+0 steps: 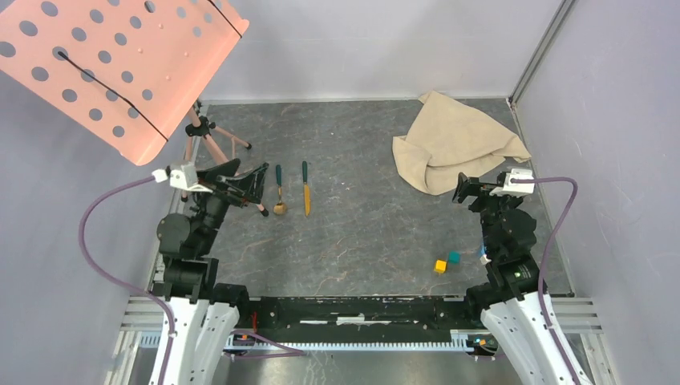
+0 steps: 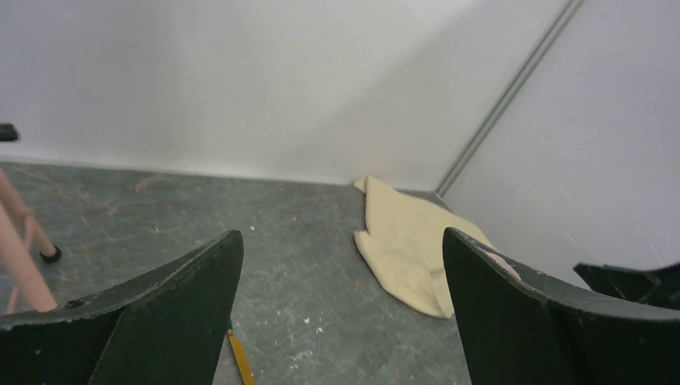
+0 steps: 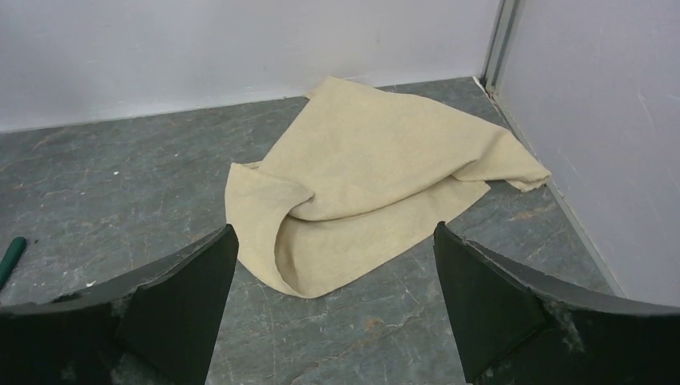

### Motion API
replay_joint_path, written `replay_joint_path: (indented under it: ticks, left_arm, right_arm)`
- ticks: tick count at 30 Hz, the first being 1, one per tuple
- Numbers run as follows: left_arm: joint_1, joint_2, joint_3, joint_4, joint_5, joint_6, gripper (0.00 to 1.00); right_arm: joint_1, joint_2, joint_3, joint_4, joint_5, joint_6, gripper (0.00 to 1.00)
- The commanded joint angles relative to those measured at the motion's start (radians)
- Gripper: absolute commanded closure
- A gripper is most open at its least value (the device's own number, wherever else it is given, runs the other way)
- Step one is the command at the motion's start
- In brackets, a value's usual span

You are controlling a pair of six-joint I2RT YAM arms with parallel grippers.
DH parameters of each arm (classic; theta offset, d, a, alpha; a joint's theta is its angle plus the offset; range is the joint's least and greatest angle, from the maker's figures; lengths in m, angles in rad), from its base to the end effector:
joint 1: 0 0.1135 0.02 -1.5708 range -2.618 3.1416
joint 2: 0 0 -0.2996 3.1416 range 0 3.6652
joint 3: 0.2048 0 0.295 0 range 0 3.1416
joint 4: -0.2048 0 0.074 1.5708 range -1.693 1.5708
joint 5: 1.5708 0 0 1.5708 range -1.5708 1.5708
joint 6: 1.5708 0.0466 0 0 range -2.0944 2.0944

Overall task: Fold the napkin into a case and place the utensils inside
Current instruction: Move the crumpled napkin to the center of the board.

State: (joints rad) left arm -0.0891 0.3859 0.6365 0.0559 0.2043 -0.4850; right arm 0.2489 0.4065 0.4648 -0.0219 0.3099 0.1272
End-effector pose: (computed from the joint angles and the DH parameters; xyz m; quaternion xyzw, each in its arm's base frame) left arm 0.1201 -0.0202 0.3921 -0.0349 0.5925 -0.2850 0.7527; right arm 0.1469 0.0227 0.3130 0.0692 0.6913 0.0277 0.7187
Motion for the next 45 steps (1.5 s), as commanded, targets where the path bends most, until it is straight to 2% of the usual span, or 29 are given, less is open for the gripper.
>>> replay_joint_path:
  ticks: [1,4,10,13,18,22,28,31,36,45]
  left_arm:
    - [-0.009,0.132,0.019,0.017,0.134,0.007,0.00]
    - [-0.067,0.214,0.030,0.015,0.132,0.011,0.00]
    - [-0.280,0.393,0.138,-0.022,0.010,0.082,0.00]
    - [-0.361,0.512,0.244,-0.040,-0.014,0.105,0.00]
    - [-0.442,0.710,0.464,-0.148,-0.001,0.210,0.00]
    - [-0.462,0.814,0.562,-0.191,0.013,0.245,0.00]
    - [-0.471,0.861,0.528,-0.176,0.048,0.229,0.00]
    - [-0.475,0.876,0.518,-0.192,0.056,0.218,0.00]
    - [-0.476,0.886,0.518,-0.208,0.034,0.211,0.00]
    - [-0.476,0.913,0.523,-0.225,0.070,0.171,0.00]
  right_arm:
    - [0.004,0.086,0.011,0.026,0.089,0.073,0.02]
    - [0.006,0.203,0.036,0.046,0.151,0.133,0.02]
    - [0.005,0.516,0.094,0.124,0.307,0.349,0.02]
    - [0.005,0.651,0.091,0.256,0.326,0.429,0.02]
    - [-0.015,0.858,0.165,0.389,0.377,0.452,0.02]
    - [-0.093,1.003,0.216,0.477,0.268,0.470,0.02]
    - [-0.194,1.231,0.395,0.496,0.054,0.471,0.02]
    - [-0.206,1.330,0.461,0.500,-0.047,0.447,0.02]
    - [-0.214,1.507,0.649,0.365,-0.202,0.429,0.02]
    - [-0.192,1.608,0.718,0.327,-0.360,0.438,0.02]
